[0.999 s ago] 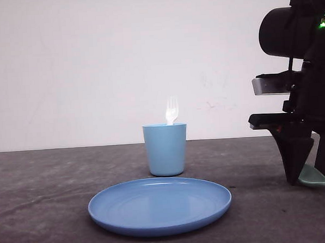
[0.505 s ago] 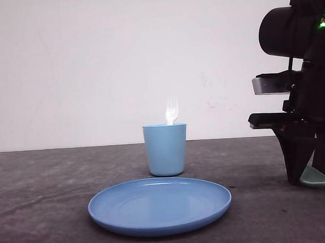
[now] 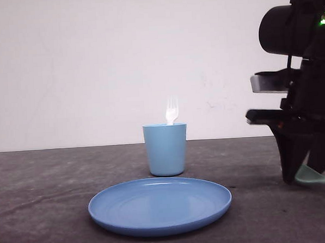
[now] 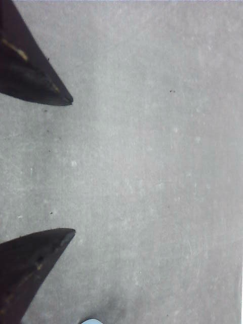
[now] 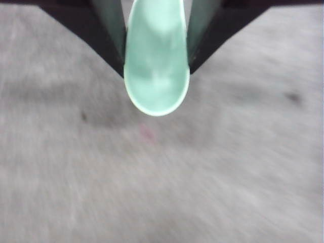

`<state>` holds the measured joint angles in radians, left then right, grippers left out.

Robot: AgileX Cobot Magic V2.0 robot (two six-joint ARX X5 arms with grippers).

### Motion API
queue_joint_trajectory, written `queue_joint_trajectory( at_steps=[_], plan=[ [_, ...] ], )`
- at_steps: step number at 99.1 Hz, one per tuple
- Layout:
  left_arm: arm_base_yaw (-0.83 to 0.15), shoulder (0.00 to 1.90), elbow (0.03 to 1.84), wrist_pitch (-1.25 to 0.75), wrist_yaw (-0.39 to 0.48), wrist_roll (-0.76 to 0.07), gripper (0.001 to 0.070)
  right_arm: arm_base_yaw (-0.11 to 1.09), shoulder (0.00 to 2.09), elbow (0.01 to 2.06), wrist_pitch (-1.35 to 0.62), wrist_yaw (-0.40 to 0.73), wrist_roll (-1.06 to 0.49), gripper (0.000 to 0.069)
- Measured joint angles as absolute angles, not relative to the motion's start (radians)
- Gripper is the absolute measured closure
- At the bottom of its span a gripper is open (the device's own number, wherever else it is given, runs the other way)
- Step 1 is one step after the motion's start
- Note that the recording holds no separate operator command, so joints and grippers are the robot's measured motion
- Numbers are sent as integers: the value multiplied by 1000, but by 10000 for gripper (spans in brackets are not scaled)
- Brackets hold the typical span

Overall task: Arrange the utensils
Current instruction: 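Lift the green spoon with the right gripper over the blue cup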

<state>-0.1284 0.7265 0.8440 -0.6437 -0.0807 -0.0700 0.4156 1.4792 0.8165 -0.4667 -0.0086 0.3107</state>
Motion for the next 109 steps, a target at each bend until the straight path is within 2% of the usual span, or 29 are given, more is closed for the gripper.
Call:
queue_joint_trajectory(
  at_steps=[34, 50, 83, 109],
  plan=[
    [-128, 727, 844, -644, -81, -70, 240, 477, 1429, 982, -379, -61, 245, 532],
    [-128, 727, 844, -644, -81, -70, 240, 517, 1429, 1005, -172, -102, 212, 532],
    [-128, 727, 844, -645, -81, -70, 240, 619, 1437, 1005, 272, -105, 98, 532],
    [-128, 727, 844, -645, -81, -70, 240, 656, 1544, 1005, 498, -105, -6, 532]
  ],
)
